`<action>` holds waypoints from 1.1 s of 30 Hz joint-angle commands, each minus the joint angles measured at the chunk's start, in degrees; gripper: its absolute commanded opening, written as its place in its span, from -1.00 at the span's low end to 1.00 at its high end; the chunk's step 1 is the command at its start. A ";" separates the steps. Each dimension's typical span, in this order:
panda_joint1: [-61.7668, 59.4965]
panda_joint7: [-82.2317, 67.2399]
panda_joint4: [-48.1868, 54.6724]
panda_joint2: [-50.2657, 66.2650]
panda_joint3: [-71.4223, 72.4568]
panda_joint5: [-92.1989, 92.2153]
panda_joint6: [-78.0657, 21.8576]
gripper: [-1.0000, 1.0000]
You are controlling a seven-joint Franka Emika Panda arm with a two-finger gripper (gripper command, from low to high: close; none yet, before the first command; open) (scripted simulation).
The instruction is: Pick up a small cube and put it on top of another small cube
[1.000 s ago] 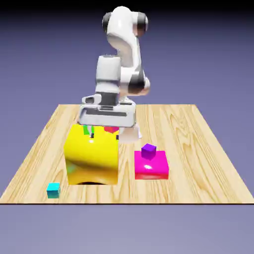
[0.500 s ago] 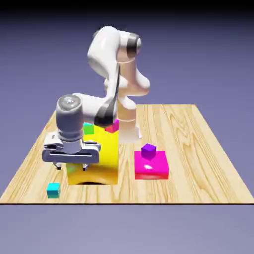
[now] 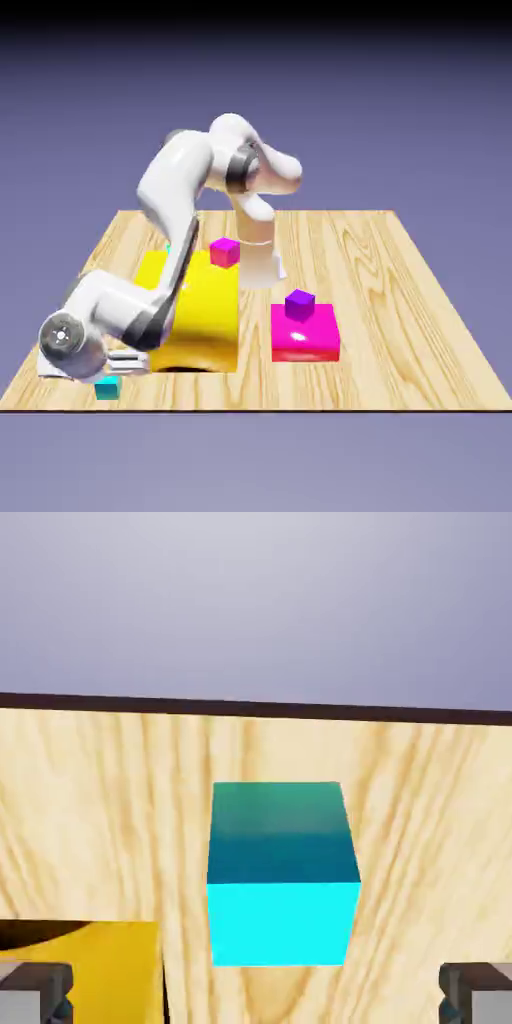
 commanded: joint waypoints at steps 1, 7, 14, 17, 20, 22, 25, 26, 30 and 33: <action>0.00 0.00 0.00 0.00 0.00 0.00 0.00 0.00; -0.50 1.14 -9.83 -0.25 -0.04 -0.39 9.63 -1.00; 0.95 1.28 -2.62 -2.13 0.81 0.55 0.34 -1.00; 3.20 4.31 -8.85 -7.20 2.75 1.87 1.13 -1.00; 5.45 7.34 -15.08 -12.28 4.68 3.19 1.93 -1.00; 6.96 9.36 -19.23 -15.66 5.97 4.06 2.47 -1.00; 9.21 12.40 -25.46 -20.73 7.90 5.38 3.26 -1.00; 9.96 13.41 -27.54 -22.42 8.55 5.82 3.53 -1.00; 12.97 17.45 -35.84 -29.18 11.13 7.57 4.60 -1.00; 15.22 20.49 -42.07 -34.25 13.06 8.89 5.39 -1.00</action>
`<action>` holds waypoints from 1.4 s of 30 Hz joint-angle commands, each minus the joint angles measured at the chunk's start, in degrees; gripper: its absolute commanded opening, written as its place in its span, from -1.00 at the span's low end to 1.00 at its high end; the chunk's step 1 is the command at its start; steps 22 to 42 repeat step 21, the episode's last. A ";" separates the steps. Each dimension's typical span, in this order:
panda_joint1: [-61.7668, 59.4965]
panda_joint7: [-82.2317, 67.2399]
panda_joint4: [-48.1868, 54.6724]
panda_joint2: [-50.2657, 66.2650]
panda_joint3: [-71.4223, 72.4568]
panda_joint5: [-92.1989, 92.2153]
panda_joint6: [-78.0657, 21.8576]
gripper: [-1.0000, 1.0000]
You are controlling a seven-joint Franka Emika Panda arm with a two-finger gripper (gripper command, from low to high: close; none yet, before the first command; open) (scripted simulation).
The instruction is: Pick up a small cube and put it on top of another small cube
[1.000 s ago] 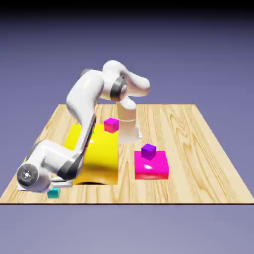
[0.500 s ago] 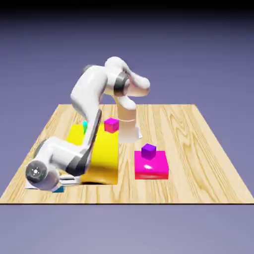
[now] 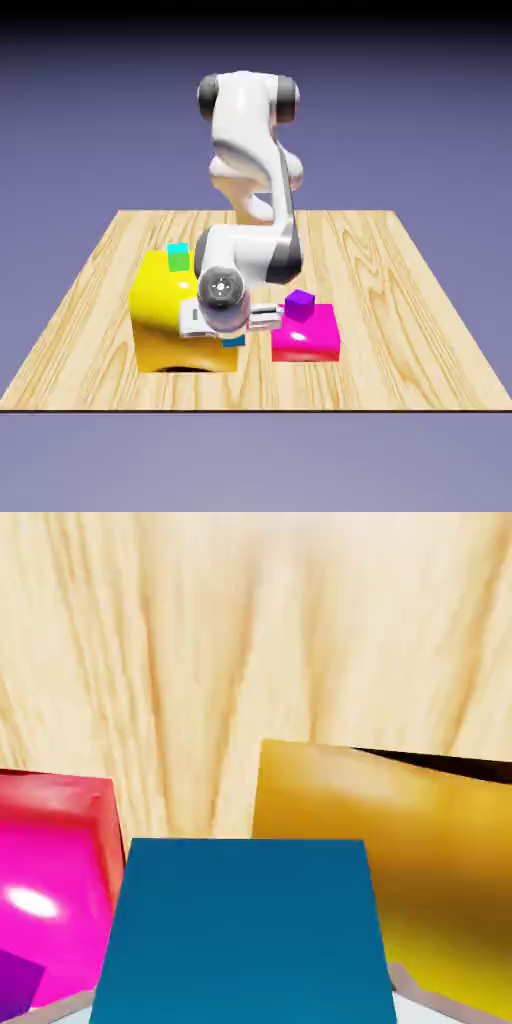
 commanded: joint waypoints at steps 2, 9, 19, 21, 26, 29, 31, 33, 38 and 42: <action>1.50 2.03 -4.16 -3.38 1.29 0.75 0.54 -1.00; 6.76 9.11 -18.69 -15.21 5.80 3.82 2.40 -1.00; 9.08 11.47 -32.11 -17.55 7.73 5.27 13.15 1.00; 8.98 11.53 -30.12 -18.05 7.66 5.19 10.66 1.00; 8.98 11.53 -30.12 -18.05 7.66 5.19 10.66 1.00; 8.98 11.53 -30.12 -18.05 7.66 5.19 10.66 1.00; 8.98 11.53 -30.12 -18.05 7.66 5.19 10.66 1.00; 8.98 11.53 -30.12 -18.05 7.66 5.19 10.66 1.00; 8.98 11.53 -30.12 -18.05 7.66 5.19 10.66 1.00; 8.98 11.53 -30.12 -18.05 7.66 5.19 10.66 1.00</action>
